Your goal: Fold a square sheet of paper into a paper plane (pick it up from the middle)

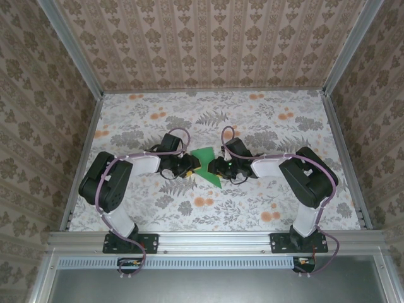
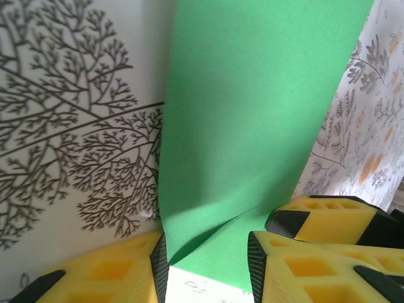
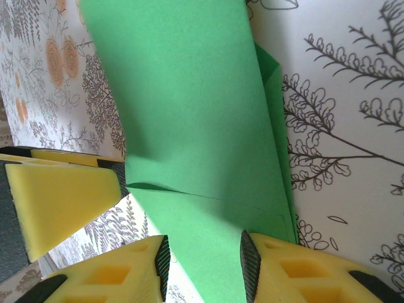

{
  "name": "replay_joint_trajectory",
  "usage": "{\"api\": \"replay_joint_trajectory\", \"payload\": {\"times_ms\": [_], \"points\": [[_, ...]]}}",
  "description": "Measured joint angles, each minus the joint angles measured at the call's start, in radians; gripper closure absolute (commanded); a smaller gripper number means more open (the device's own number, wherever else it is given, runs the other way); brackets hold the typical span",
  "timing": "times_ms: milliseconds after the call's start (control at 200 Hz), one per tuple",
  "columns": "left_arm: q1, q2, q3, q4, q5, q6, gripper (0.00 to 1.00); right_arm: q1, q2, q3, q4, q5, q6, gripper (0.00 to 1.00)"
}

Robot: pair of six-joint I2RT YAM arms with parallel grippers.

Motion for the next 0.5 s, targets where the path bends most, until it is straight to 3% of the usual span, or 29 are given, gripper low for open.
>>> {"api": "replay_joint_trajectory", "payload": {"times_ms": [295, 495], "points": [[0.001, -0.001, -0.025, 0.079, 0.033, -0.023, 0.63, -0.002, 0.0, 0.0, 0.003, -0.008, -0.002, 0.59], [0.001, -0.001, -0.034, 0.095, 0.042, -0.035, 0.77, -0.003, -0.003, 0.003, 0.003, -0.029, -0.05, 0.49]]}}
